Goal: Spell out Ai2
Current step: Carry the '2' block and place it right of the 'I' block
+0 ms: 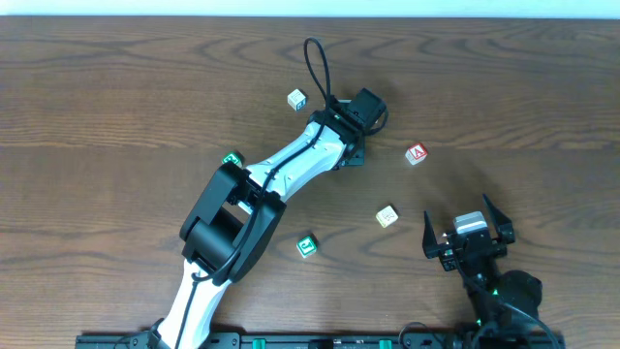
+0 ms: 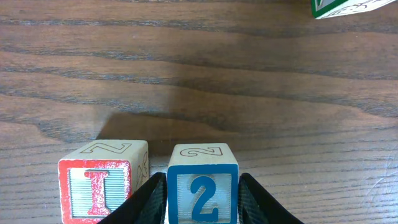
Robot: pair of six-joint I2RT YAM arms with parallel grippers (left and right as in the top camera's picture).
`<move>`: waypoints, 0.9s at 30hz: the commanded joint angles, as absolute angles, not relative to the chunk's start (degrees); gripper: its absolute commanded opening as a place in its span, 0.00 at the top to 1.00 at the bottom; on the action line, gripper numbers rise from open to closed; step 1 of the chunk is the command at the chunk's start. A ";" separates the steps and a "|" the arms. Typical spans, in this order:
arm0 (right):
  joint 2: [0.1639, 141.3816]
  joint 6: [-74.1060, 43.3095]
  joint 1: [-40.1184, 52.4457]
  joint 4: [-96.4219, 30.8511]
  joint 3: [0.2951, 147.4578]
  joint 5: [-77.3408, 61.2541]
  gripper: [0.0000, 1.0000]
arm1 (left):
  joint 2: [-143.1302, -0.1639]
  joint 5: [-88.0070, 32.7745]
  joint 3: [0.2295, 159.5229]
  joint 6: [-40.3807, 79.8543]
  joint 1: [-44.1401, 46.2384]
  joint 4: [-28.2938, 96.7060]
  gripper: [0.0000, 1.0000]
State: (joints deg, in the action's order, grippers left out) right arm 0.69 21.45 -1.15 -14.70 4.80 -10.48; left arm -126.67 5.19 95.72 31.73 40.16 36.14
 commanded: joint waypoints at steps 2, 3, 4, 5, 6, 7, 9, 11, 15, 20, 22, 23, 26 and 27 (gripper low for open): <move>0.30 21.91 -0.89 -14.74 4.60 -10.37 0.01 | -127.52 6.68 96.88 32.10 39.75 35.86 0.62; 0.30 21.89 -0.89 -14.74 4.60 -10.37 0.01 | -127.52 6.90 96.88 31.92 39.75 35.64 0.62; 0.30 21.91 -0.89 -14.74 4.60 -10.37 0.01 | -127.52 7.57 96.90 31.73 39.75 35.29 0.62; 0.30 21.91 -0.89 -14.74 4.60 -10.37 0.01 | -127.52 8.34 96.92 31.73 39.75 35.18 0.61; 0.30 21.89 -0.89 -14.74 4.60 -10.37 0.01 | -127.52 9.47 96.92 31.73 39.72 34.87 0.59; 0.30 21.89 -0.89 -14.74 4.60 -10.37 0.01 | -127.52 10.22 96.92 31.68 39.68 34.59 0.58; 0.30 21.89 -0.89 -14.74 4.60 -10.37 0.01 | -127.52 11.42 96.92 31.62 39.53 33.95 0.56; 0.30 21.91 -0.89 -14.74 4.62 -10.37 0.01 | -127.52 11.38 96.92 30.63 39.18 32.69 0.54; 0.30 21.91 -0.89 -14.74 4.60 -10.37 0.01 | -127.50 11.35 97.12 28.42 38.37 30.20 0.51; 0.30 21.89 -0.89 -14.74 4.60 -10.37 0.01 | -127.50 11.35 99.59 24.21 37.32 28.84 0.50; 0.30 21.89 -0.89 -14.74 4.60 -10.37 0.01 | -127.37 11.35 102.17 22.65 36.88 29.82 0.50; 0.30 21.91 -0.89 -14.74 4.60 -10.37 0.01 | -127.26 11.35 103.68 22.20 36.73 30.65 0.51; 0.30 21.89 -0.89 -14.74 4.60 -10.37 0.00 | -126.06 11.40 108.77 22.22 36.36 35.59 0.54; 0.30 21.89 -0.89 -14.74 4.60 -10.37 0.01 | -125.45 11.42 110.74 22.24 36.12 38.24 0.59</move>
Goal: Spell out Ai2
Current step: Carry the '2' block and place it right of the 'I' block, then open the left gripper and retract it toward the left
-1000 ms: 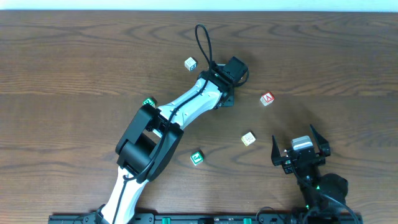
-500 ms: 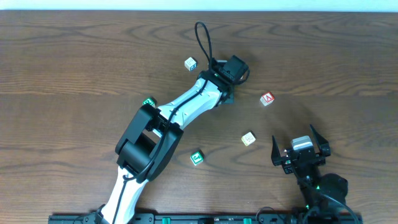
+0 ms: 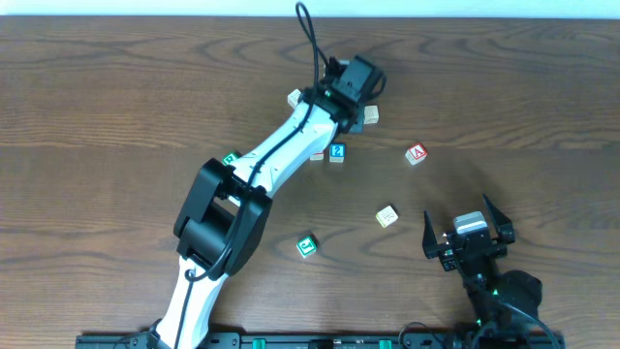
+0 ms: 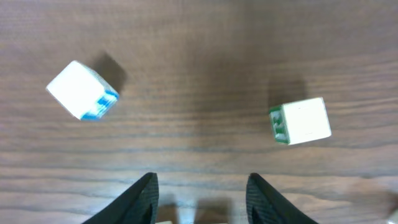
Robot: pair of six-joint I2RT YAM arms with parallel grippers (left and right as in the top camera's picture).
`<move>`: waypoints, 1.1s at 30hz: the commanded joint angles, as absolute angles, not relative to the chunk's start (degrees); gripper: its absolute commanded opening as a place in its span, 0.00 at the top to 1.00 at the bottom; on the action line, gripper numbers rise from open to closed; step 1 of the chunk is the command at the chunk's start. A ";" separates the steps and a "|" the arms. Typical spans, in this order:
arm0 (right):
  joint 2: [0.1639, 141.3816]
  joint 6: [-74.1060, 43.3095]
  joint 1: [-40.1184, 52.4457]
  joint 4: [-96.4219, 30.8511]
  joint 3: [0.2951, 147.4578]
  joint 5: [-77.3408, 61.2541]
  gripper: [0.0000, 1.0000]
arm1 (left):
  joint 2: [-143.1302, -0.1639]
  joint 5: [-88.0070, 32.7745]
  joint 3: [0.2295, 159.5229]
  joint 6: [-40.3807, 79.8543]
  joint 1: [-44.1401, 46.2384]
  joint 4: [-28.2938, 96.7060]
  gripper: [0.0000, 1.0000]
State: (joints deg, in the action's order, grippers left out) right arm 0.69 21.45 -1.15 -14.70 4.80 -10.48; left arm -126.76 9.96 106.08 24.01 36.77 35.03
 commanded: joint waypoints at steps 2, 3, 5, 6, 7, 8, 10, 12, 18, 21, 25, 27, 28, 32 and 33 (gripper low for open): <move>0.30 21.89 -0.89 -14.74 4.60 -10.37 0.01 | -124.16 11.38 113.58 22.63 35.53 43.44 0.68; 0.30 21.89 -0.89 -14.74 4.60 -10.37 0.01 | -123.17 11.40 114.98 23.81 35.05 46.87 0.71; 0.30 21.91 -0.89 -14.74 4.60 -10.37 0.01 | -120.79 11.35 116.60 26.72 33.78 52.73 0.81; 0.30 21.89 -0.89 -14.74 4.60 -10.37 0.01 | -118.96 11.18 116.79 27.86 32.93 55.42 0.83; 0.30 21.91 -0.89 -14.74 4.60 -10.37 0.01 | -117.23 10.61 116.79 27.97 32.23 57.54 0.83; 0.30 21.91 -0.89 -14.74 4.60 -10.37 0.01 | -115.15 10.24 116.79 27.90 31.44 59.81 0.83; 0.30 21.89 -0.89 -14.74 4.60 -10.37 0.01 | -111.11 10.59 116.77 27.59 30.17 64.38 0.83; 0.30 21.89 -0.89 -14.74 4.60 -10.37 0.01 | -107.13 10.96 116.62 26.00 29.17 68.49 0.89; 0.30 21.91 -0.89 -14.74 4.60 -10.37 0.01 | -91.22 11.09 104.60 24.60 28.53 69.08 0.90; 0.30 21.89 -0.89 -14.74 4.60 -10.37 0.01 | -82.28 11.05 93.06 24.69 28.53 66.02 0.85; 0.30 21.89 -0.89 -14.74 4.60 -10.37 0.01 | -73.03 10.48 79.88 27.83 28.53 63.88 0.85; 0.30 21.91 -0.89 -14.74 4.60 -10.37 0.01 | -68.86 10.46 74.11 29.39 28.53 62.89 0.85; 0.30 21.89 -0.89 -14.74 4.60 -10.37 0.01 | -66.98 10.48 71.64 29.89 28.53 62.46 0.83; 0.30 21.89 -0.89 -14.74 4.60 -10.37 0.01 | -60.49 10.46 63.83 30.11 28.53 61.08 0.67; 0.30 21.89 -0.89 -14.74 4.60 -10.37 0.01 | -59.51 10.48 62.89 30.30 28.53 60.99 0.61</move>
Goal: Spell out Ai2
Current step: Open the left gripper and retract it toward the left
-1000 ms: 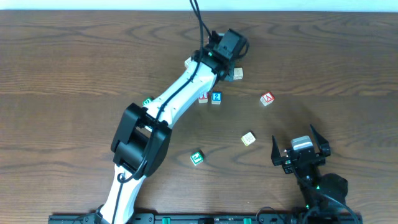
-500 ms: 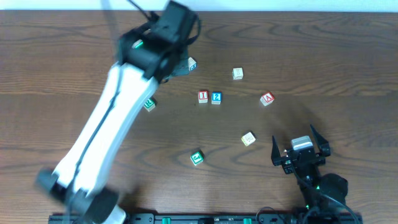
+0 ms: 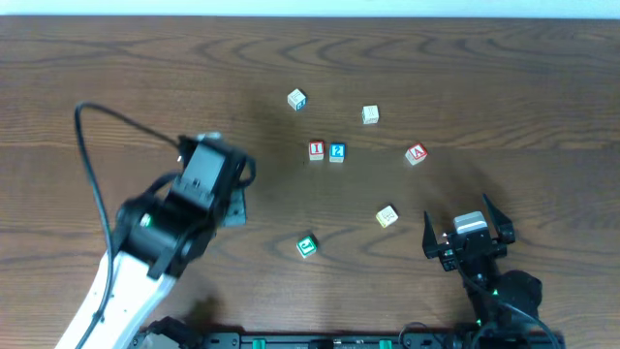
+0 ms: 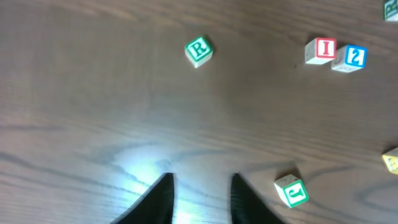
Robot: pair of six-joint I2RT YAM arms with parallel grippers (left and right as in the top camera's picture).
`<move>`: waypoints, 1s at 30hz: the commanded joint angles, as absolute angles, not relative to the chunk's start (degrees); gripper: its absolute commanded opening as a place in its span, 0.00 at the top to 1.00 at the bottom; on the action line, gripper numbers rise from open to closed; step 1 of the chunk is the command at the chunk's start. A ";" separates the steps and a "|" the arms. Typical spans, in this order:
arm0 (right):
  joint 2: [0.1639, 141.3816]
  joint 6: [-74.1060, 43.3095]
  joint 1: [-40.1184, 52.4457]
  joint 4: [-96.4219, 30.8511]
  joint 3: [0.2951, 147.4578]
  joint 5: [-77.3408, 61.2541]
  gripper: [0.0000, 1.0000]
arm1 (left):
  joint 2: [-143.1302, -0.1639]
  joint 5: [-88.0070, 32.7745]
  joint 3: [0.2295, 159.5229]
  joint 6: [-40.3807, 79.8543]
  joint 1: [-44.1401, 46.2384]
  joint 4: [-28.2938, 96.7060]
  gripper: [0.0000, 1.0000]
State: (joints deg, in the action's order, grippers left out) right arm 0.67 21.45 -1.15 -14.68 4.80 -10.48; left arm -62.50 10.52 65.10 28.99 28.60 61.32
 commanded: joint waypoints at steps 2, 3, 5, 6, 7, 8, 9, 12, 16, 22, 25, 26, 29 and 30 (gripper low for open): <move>0.30 21.91 -0.89 -14.74 4.60 -10.37 0.01 | -58.00 10.48 61.47 30.35 28.51 60.90 0.55; 0.30 21.87 -0.89 -14.52 4.60 -10.74 0.01 | -57.54 10.61 61.08 30.44 28.51 60.93 0.52; 0.30 20.62 -0.86 -13.28 4.60 -13.89 0.01 | -57.36 10.72 60.97 30.48 28.51 60.71 0.49; 0.30 18.37 -0.86 -12.53 4.60 -17.61 0.01 | -57.45 10.74 60.97 30.46 28.51 60.36 0.48; 0.30 14.52 -0.86 -11.25 4.60 -22.61 0.01 | -57.54 10.74 60.97 30.46 28.51 59.86 0.46; 0.30 8.91 -0.86 -9.43 4.60 -27.09 0.01 | -57.67 10.76 60.97 30.44 28.51 59.16 0.44; 0.30 0.54 -0.86 -7.53 4.60 -31.99 0.01 | -57.80 10.96 60.97 30.41 28.51 58.48 0.42; 0.30 -20.82 -0.86 -2.00 4.60 -38.00 0.01 | -58.65 10.94 60.97 29.89 28.49 56.47 0.36; 0.30 -37.60 -0.82 3.86 4.60 -38.76 0.01 | -61.14 10.94 60.97 28.67 28.45 55.35 0.33; 0.30 -45.36 -0.82 6.85 4.60 -42.09 0.01 | -66.54 9.30 60.97 28.67 28.08 53.60 0.31; 0.38 -45.39 -0.82 6.70 4.58 -40.95 0.01 | -69.41 5.78 60.97 27.55 25.45 50.33 0.27; 0.38 -45.39 -0.82 7.16 4.58 -39.05 0.01 | -70.30 4.12 60.97 26.57 24.03 48.97 0.27; 0.78 -45.23 -0.82 8.54 4.67 -33.61 0.01 | -72.18 0.58 60.97 25.69 20.27 46.39 0.27; 1.52 -45.19 -0.84 8.45 4.67 -32.77 0.01 | -72.66 -0.05 60.97 25.69 19.20 45.82 0.27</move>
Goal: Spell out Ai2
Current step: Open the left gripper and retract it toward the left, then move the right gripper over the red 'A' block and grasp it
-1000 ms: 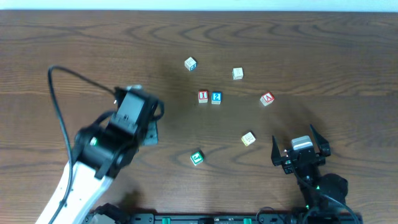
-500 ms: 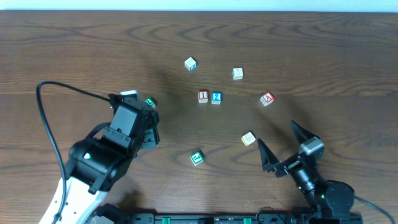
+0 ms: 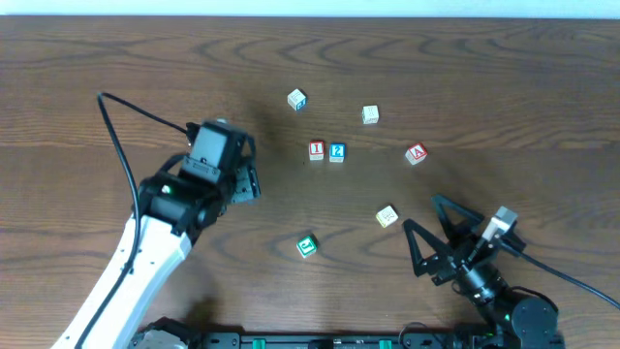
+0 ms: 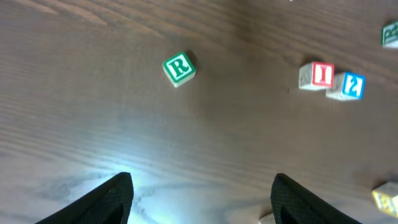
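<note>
The red I block (image 3: pixel 316 150) and blue 2 block (image 3: pixel 337 151) sit side by side mid-table, also seen in the left wrist view as I block (image 4: pixel 322 74) and 2 block (image 4: pixel 352 85). The red A block (image 3: pixel 416 153) lies apart to their right. My left gripper (image 3: pixel 248 180) hovers left of them, wide open and holding nothing (image 4: pixel 202 190). My right gripper (image 3: pixel 419 210) is open and tilted near the front right, close to a yellow block (image 3: pixel 387 215).
A green R block (image 4: pixel 179 67) lies ahead of the left gripper. A white-blue block (image 3: pixel 296 99) and a white block (image 3: pixel 370 114) sit behind the I and 2. A green block (image 3: pixel 307 246) lies near the front middle.
My left gripper has opened much wider and shifted slightly right. My right arm has left its resting pose, now tilted with its open fingers near the yellow block.
First my left gripper had its fingers on either side of the 2 block, beside the I block. Then it was beyond them, with the 2 left next to the I. Later the left arm was back at the left. The A block has not moved.
</note>
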Robot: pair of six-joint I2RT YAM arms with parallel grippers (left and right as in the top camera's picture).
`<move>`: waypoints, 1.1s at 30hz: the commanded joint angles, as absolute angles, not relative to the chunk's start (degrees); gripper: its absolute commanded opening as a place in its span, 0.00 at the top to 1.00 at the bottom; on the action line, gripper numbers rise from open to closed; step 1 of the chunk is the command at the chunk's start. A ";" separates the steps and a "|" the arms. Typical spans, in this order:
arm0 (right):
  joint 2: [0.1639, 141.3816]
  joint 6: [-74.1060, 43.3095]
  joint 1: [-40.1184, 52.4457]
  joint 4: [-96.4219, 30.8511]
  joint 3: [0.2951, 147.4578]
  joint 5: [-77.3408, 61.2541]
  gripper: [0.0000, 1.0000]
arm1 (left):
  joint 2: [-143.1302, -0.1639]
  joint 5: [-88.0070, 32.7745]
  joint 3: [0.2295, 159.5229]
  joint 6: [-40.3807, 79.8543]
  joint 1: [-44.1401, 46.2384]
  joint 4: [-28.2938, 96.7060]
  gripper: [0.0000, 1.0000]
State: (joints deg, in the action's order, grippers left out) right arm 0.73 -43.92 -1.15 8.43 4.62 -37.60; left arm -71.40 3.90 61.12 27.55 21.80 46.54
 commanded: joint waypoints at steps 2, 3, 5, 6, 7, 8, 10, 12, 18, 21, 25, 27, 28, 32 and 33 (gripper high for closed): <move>4.67 -44.18 -0.89 8.62 4.91 -32.73 0.01 | -73.63 -0.25 60.97 25.58 16.80 44.58 0.27; 7.07 -42.41 -0.93 8.84 5.37 -32.80 0.01 | -73.97 -0.32 60.97 25.23 15.77 43.92 0.28; 13.61 -37.67 -0.95 8.82 7.90 -32.82 0.01 | -74.39 -0.51 60.97 24.45 14.13 42.92 0.27; 17.39 -34.85 -0.95 8.75 9.85 -32.82 0.01 | -74.56 -0.64 61.01 24.08 13.47 42.41 0.27; 21.17 -32.56 -0.95 8.73 12.01 -32.84 0.01 | -74.65 -0.89 61.01 23.83 12.93 41.89 0.27; 26.57 -29.28 -0.93 8.25 15.44 -32.86 0.01 | -74.76 -1.15 61.01 23.77 12.43 41.39 0.26; 37.69 -22.02 -0.93 4.54 23.70 -33.23 0.01 | -75.07 -1.17 61.01 23.77 11.84 40.29 0.24; 49.84 -13.65 -0.93 -3.42 33.91 -33.19 0.01 | -75.70 -1.61 61.01 23.77 11.68 39.31 0.24; 78.52 7.97 -0.45 -31.75 61.01 -22.70 0.01 | -78.94 -1.76 61.01 23.70 11.64 38.26 0.23; 90.21 16.69 0.75 -43.79 73.91 -11.46 0.01 | -80.84 -1.74 61.01 23.66 11.64 37.23 0.23; 99.04 21.91 1.93 -50.46 82.72 -2.92 0.01 | -82.32 -1.78 61.01 23.57 11.64 35.64 0.23; 101.58 23.59 2.20 -51.37 84.05 -3.01 0.01 | -82.76 -1.78 61.04 23.57 11.64 35.00 0.23; 102.72 25.06 2.37 -51.53 84.14 -2.98 0.01 | -82.91 -1.83 61.04 23.57 11.64 34.70 0.23; 108.01 29.71 3.25 -52.10 84.14 -2.92 0.01 | -83.15 -2.00 61.04 23.57 11.62 33.54 0.23; 109.14 30.37 3.46 -52.21 84.14 -2.66 0.01 | -83.15 -2.00 61.14 23.57 11.62 33.52 0.23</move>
State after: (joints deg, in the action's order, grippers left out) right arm 106.48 25.04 2.15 -51.77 83.31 -4.56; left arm -82.67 -1.58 61.08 24.12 11.99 33.82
